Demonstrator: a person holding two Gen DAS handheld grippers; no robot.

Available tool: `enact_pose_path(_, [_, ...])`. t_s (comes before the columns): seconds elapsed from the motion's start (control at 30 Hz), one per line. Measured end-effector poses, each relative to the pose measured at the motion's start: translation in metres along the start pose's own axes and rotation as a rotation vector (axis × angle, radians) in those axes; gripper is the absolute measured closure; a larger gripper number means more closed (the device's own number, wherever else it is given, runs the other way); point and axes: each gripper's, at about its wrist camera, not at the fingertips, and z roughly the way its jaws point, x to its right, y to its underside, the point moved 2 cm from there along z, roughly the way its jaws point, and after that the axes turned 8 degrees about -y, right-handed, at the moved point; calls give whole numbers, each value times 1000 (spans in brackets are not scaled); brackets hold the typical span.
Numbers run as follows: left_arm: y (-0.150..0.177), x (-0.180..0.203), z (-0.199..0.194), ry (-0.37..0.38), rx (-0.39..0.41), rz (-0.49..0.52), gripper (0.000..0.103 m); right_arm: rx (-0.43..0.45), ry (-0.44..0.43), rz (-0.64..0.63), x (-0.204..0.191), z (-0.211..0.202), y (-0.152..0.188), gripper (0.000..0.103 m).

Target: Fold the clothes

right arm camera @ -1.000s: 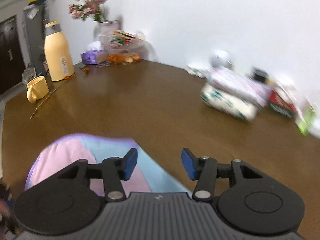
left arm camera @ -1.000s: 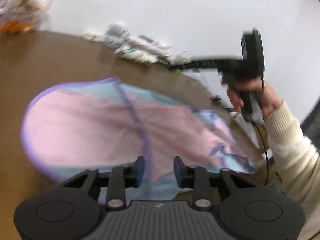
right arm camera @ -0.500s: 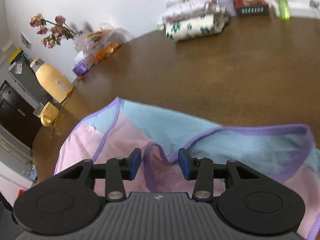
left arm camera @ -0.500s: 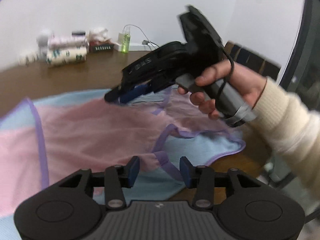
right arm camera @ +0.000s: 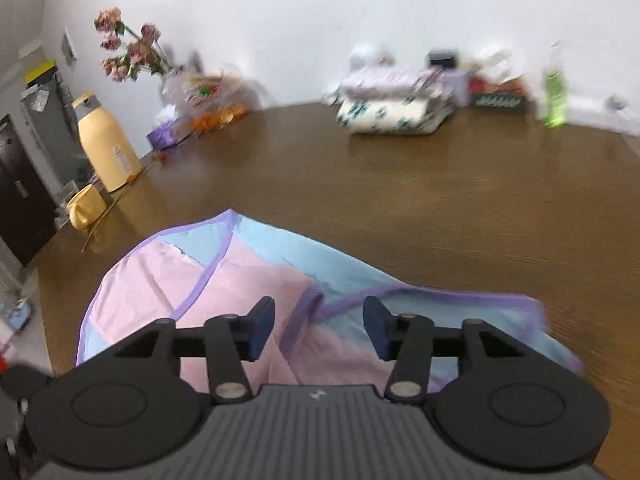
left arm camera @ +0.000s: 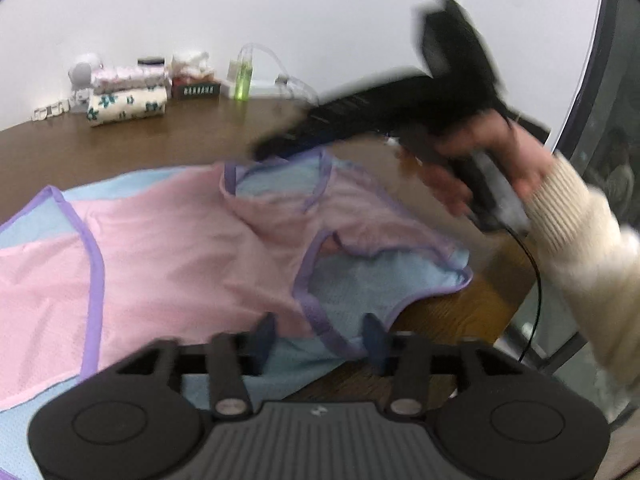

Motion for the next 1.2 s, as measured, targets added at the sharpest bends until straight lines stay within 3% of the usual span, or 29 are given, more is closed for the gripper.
enact_pose_path(0.1, [-14, 3, 0, 25, 10, -18, 52, 0, 10, 54, -2, -19, 24, 52])
enact_pose_path(0.13, [-20, 11, 7, -1, 10, 27, 52, -9, 16, 52, -2, -21, 30, 52])
enact_pose_path(0.23, [-40, 35, 26, -78, 7, 161, 53, -28, 54, -42, 1, -16, 32, 55])
enact_pose_path(0.37, [-48, 46, 65, -166, -49, 258, 57, -125, 25, -199, 7, 5, 26, 58])
enact_pose_path(0.47, [-48, 40, 76, -195, -64, 238, 76, -204, -31, -368, 2, 19, 25, 59])
enact_pose_path(0.53, [-48, 32, 78, -192, -68, 195, 98, -249, -71, -478, -5, 25, 27, 59])
enact_pose_path(0.6, [-48, 27, 73, -195, -49, 159, 100, -276, -102, -560, -10, 29, 28, 60])
enact_pose_path(0.73, [-42, 17, 54, -213, -14, 79, 101, -304, -173, -593, -16, 33, 24, 89])
enact_pose_path(0.83, [-38, 15, 46, -218, 14, 44, 101, -294, -183, -598, -15, 32, 22, 101])
enact_pose_path(1.0, [-41, 15, 37, -237, 75, -18, 101, -105, -140, -480, -4, 14, 8, 101])
enact_pose_path(1.1, [-41, 12, 35, -247, 93, -54, 101, -74, -96, -414, 2, 13, 10, 100])
enact_pose_path(1.17, [-39, 9, 37, -248, 88, -73, 100, -101, -66, -375, 7, 16, 11, 75])
enact_pose_path(1.2, [-38, 8, 38, -249, 85, -82, 100, -107, -64, -335, 8, 18, 9, 69])
